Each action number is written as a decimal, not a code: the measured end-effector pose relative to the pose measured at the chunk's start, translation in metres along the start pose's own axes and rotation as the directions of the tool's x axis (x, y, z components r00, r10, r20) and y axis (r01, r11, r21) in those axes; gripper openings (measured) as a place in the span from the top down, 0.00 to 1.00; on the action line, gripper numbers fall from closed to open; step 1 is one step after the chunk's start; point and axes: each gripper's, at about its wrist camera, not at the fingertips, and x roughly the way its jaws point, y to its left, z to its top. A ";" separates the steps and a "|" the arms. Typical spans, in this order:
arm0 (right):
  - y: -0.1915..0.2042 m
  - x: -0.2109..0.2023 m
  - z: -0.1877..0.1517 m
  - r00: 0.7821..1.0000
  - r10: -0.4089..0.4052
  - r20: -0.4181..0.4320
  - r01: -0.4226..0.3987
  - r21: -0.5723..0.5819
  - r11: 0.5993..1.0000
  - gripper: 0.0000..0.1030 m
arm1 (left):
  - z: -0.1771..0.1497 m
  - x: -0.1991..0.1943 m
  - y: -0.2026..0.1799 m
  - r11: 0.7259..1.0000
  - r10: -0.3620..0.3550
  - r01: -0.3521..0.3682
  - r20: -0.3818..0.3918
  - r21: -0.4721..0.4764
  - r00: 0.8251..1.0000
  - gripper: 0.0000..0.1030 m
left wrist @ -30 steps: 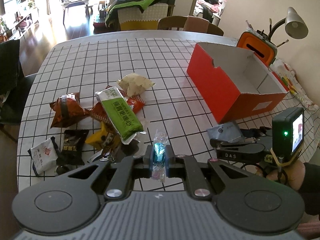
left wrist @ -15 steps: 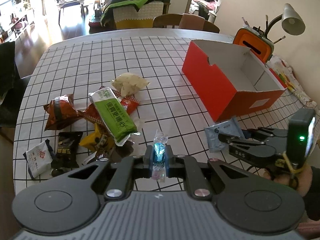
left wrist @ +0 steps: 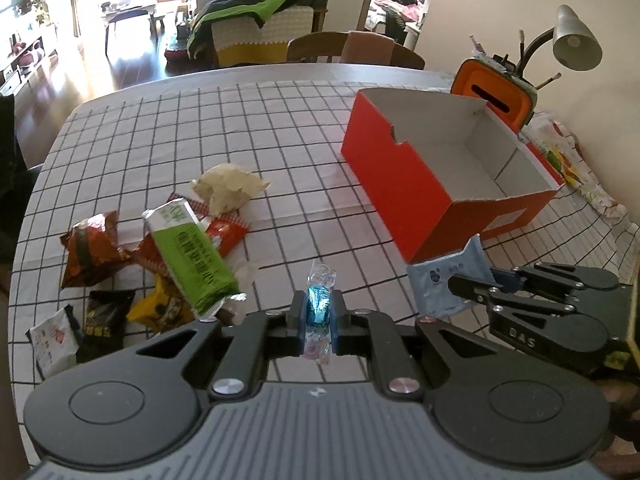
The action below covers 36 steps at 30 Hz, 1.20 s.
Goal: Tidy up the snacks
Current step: 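Release the sachet into the red box while the left tool drops its candy in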
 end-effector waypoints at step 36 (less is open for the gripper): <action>-0.183 0.035 0.081 0.994 -0.097 -0.053 0.102 0.094 0.990 0.82 | 0.133 0.152 -0.169 0.982 0.001 0.012 -0.066 0.188 0.998 0.89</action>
